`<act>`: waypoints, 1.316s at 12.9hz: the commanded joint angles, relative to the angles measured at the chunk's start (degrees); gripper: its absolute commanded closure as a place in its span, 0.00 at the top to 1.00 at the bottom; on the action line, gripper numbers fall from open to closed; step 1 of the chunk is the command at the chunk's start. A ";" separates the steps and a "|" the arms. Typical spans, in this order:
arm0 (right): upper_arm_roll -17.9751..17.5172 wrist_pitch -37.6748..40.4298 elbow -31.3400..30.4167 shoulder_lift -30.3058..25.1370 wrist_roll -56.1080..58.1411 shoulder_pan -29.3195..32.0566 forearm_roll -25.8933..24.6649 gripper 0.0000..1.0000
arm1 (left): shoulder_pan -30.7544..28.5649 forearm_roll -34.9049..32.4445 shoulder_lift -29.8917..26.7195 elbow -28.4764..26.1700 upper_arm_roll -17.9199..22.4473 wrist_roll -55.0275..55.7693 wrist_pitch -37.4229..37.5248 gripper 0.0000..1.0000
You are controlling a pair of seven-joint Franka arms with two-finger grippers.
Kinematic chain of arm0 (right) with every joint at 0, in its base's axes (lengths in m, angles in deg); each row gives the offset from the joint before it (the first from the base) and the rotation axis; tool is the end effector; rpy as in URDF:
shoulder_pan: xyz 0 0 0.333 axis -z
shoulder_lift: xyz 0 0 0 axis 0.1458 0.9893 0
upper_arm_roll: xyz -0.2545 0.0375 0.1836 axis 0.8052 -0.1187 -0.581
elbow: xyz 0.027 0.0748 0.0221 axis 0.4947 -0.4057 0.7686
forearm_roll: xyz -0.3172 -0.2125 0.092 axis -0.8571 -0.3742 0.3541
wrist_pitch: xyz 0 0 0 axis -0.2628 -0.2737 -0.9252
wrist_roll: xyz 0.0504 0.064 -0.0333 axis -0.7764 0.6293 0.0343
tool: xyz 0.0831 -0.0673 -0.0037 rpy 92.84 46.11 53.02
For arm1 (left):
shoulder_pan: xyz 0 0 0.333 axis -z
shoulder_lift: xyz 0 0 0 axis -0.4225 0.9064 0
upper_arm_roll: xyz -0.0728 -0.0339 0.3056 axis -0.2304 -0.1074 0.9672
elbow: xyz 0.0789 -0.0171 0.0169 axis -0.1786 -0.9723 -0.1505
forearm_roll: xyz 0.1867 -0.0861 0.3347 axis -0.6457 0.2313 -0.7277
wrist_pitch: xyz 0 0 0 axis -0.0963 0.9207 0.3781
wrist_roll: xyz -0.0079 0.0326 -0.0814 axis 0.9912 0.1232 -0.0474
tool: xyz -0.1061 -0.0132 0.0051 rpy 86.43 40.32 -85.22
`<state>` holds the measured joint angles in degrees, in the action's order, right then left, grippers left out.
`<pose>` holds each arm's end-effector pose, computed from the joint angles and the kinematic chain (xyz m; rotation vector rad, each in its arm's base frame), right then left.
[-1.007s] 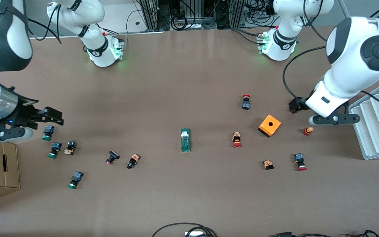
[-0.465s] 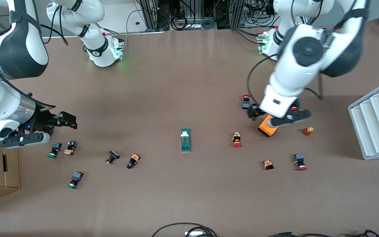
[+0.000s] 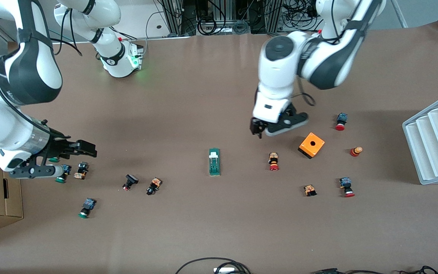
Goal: Close load switch with both arms
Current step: 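Move the left gripper above the green switch while the right gripper approaches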
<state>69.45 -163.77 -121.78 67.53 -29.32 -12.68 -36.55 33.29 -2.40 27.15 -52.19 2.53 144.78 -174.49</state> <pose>0.6226 0.0704 0.5038 -3.0284 0.0294 0.1010 0.4791 -0.3823 0.4250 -2.9924 -0.5431 -0.3494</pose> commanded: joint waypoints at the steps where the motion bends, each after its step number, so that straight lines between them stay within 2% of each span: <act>1: 0.27 -2.64 0.77 1.54 -0.58 -0.36 1.35 1.00 | -0.65 -8.43 5.40 1.01 -4.79 10.45 -2.69 1.00; 3: 0.27 -3.53 0.94 1.28 0.12 -0.45 1.26 1.00 | 0.48 -12.74 8.48 1.63 -5.94 16.00 -5.77 1.00; 4: 0.18 -3.45 1.29 1.45 -0.23 -0.89 1.26 1.00 | 3.36 -15.98 9.63 1.89 -5.69 18.90 -5.95 1.00; 8: 0.18 -3.80 1.29 2.41 -0.05 -2.55 1.43 1.00 | 9.00 -33.73 19.11 5.05 -5.68 38.22 -5.95 1.00; 10: 0.27 -5.80 1.21 2.42 -0.93 -5.28 1.70 1.00 | 10.85 -39.10 22.11 5.76 -5.60 38.88 -5.95 1.00; 11: 0.27 -6.60 1.12 2.85 -2.07 -5.28 3.53 1.00 | 11.64 -43.40 24.64 6.63 -5.60 38.96 -5.87 1.00; 13: 0.44 -7.05 1.21 4.17 -4.96 -5.20 11.24 1.00 | 13.40 -51.66 28.25 7.17 -5.60 39.05 -5.78 1.00; 14: 0.45 -7.83 1.21 4.35 -5.41 -5.28 11.89 1.00 | 14.28 -54.22 29.31 7.43 -5.51 39.83 -5.60 1.00; 16: 0.36 -9.07 1.12 4.87 -5.68 -5.46 12.07 1.00 | 16.47 -55.65 30.72 7.43 -4.72 40.10 -5.17 1.00; 17: 0.36 -9.85 1.12 5.49 -5.68 -5.55 12.07 1.00 | 18.31 -56.09 31.08 7.52 -2.98 42.11 -4.55 1.00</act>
<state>69.72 -172.11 -121.35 71.81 -34.21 -18.06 -25.99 48.13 -56.63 57.06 -46.49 -2.67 184.29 -180.62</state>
